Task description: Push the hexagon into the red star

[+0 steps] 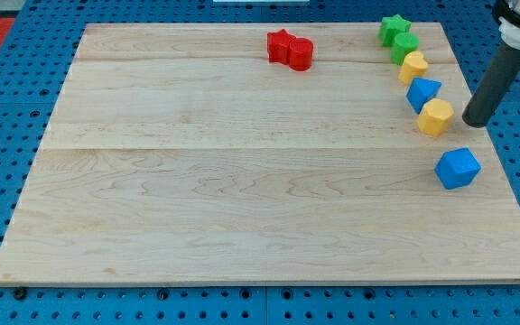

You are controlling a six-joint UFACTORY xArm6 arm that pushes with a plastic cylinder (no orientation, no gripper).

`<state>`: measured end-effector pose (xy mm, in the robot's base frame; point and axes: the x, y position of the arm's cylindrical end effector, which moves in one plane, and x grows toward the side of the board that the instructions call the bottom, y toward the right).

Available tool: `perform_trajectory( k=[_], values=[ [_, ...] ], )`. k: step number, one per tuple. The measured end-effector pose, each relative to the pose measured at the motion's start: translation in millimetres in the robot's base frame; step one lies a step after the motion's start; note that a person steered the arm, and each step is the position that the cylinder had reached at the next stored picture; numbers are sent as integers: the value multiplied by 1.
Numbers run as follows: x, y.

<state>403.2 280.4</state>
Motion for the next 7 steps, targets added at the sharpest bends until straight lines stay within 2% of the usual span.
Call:
perform_trajectory(
  k=[2,5,7],
  values=[
    [-13,-7],
    [-7,-15],
    [-7,-105]
  ],
)
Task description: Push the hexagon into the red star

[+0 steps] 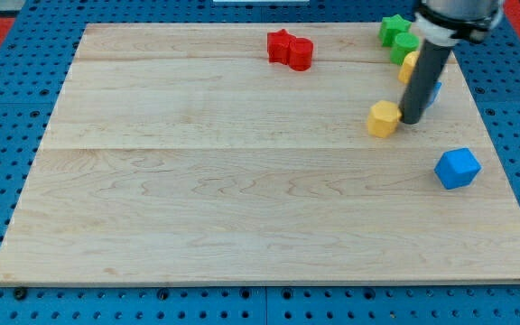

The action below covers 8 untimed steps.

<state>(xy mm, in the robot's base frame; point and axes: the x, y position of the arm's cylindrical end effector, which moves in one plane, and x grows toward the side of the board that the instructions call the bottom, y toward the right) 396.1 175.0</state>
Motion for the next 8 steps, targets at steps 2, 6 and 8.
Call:
perform_trajectory(
  k=[2,6,8],
  values=[
    [0,-81],
    [75,-75],
    [75,-107]
  ],
)
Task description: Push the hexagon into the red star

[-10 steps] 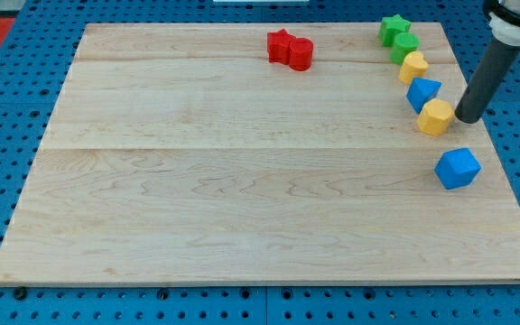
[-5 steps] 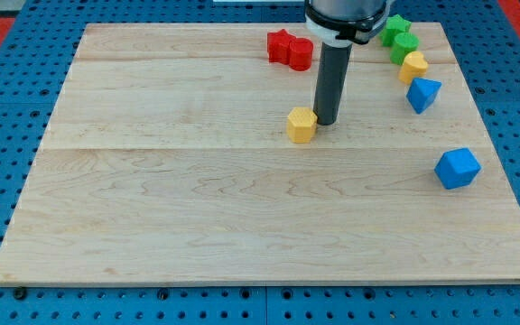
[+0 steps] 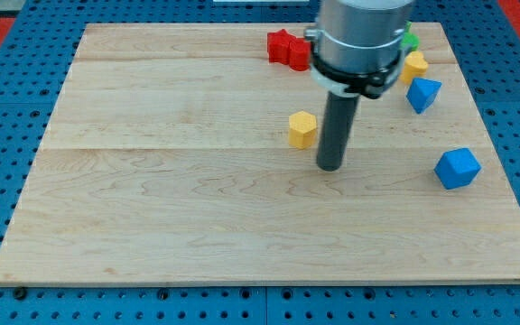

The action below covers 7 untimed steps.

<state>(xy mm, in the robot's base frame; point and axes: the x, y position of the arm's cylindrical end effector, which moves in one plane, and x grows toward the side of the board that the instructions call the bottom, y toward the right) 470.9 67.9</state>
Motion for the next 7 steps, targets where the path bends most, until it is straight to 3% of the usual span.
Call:
perform_trajectory(
  k=[2,5,7],
  values=[
    [-4,-5],
    [-46,-8],
    [-53,-40]
  ],
)
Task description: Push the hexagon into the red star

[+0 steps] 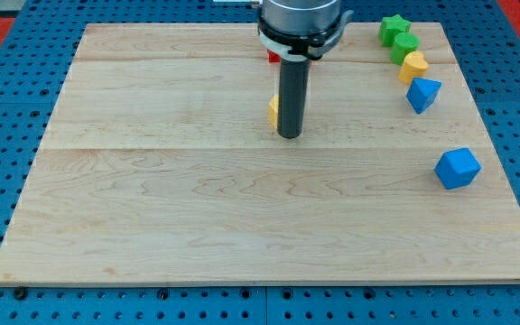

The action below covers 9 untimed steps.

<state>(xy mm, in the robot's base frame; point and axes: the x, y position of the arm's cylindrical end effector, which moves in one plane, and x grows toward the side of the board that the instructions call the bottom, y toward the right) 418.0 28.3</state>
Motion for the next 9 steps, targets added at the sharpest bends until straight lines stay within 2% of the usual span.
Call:
perform_trajectory(
  k=[3,6,8,9],
  values=[
    [-4,-6],
    [-57,0],
    [-109,4],
    [-109,4]
  ],
)
